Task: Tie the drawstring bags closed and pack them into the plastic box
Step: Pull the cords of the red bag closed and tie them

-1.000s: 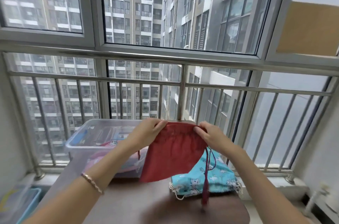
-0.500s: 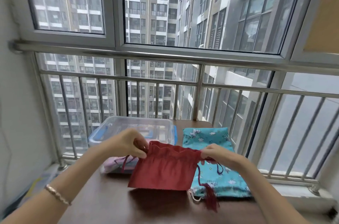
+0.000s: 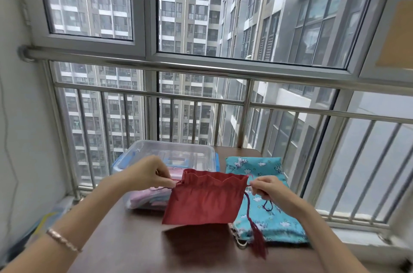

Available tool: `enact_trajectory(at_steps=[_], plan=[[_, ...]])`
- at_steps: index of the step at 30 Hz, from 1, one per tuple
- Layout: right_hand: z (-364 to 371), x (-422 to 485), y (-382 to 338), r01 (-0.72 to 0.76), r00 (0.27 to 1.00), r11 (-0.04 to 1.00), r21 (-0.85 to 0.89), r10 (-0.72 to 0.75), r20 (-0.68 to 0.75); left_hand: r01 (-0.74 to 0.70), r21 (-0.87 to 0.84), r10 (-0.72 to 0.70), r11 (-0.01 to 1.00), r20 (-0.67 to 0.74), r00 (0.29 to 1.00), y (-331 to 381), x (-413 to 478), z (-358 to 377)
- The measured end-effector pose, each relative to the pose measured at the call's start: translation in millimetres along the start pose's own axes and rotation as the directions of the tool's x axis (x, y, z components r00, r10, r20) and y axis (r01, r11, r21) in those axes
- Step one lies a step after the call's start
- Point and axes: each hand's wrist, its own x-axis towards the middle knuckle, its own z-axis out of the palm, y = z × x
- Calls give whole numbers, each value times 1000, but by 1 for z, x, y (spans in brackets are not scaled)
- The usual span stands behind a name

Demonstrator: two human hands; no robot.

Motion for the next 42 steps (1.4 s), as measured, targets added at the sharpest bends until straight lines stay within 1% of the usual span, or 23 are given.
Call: enact_trajectory(at_steps=[4, 6, 8, 10, 15, 18, 19, 21, 24, 26, 27, 28, 30, 32, 34, 36, 37, 38, 40, 42], plan=[[3, -2, 4, -11, 1000, 996, 94, 12, -20, -4, -52, 4, 999, -5, 1000, -8, -3, -3], [4, -2, 5, -19, 999, 991, 132, 25, -39, -6, -45, 6, 999, 0, 1000, -8, -3, -3], [7, -2, 4, -21, 998, 988, 155, 29, -47, 18, -27, -19, 999, -27, 999, -5, -4, -2], [9, -1, 3, -20, 999, 987, 159, 27, -43, 17, -19, -17, 1000, -41, 999, -3, -3, 1], [9, -1, 4, -16, 999, 989, 148, 21, -29, 54, -91, -58, 994, -40, 998, -3, -3, 2], [7, -1, 8, -12, 1000, 987, 158, 15, -17, 39, -67, -43, 997, -56, 998, -4, -8, -2], [6, -1, 9, -11, 1000, 987, 163, 13, -15, 57, -85, -61, 995, -49, 997, -6, -10, -3], [4, -2, 12, -11, 1000, 985, 170, 12, -6, 96, -174, -105, 980, -46, 993, -8, -10, -3], [5, -2, 16, -13, 1000, 987, 162, 9, 22, 111, -303, -136, 947, -63, 989, -8, -10, 2], [7, -1, 18, -3, 999, 988, 155, -3, 34, 113, -442, -166, 890, -83, 983, -8, -10, 7], [9, -1, 18, -2, 999, 988, 153, -3, 38, 113, -533, -186, 838, -85, 979, -6, -9, 9], [10, -2, 18, -5, 999, 988, 152, -2, 42, 112, -635, -212, 764, -84, 974, -3, -8, 12], [12, -3, 18, -19, 999, 985, 173, 11, 49, 108, -825, -286, 555, -67, 956, 2, -7, 17], [14, -4, 18, -43, 998, 974, 222, 33, 50, 76, -931, -301, 358, -38, 953, 4, -7, 20], [14, -4, 20, -63, 998, 961, 268, 53, 43, 12, -983, -238, 182, -32, 971, 6, -11, 19], [15, -4, 22, -78, 997, 957, 278, 74, 22, -60, -998, -169, 7, -60, 984, 7, -13, 17], [15, -4, 23, -85, 996, 956, 282, 86, 11, -93, -995, -156, -41, -86, 984, 7, -14, 16], [16, -5, 24, -92, 995, 952, 293, 97, -2, -121, -991, -156, -54, -112, 981, 6, -14, 16], [15, -5, 26, -99, 992, 938, 331, 119, -40, -150, -989, -184, -7, -146, 972, 5, -13, 15], [13, -7, 29, -100, 987, 930, 354, 138, -83, -151, -985, -239, 79, -166, 957, 0, -11, 14]])
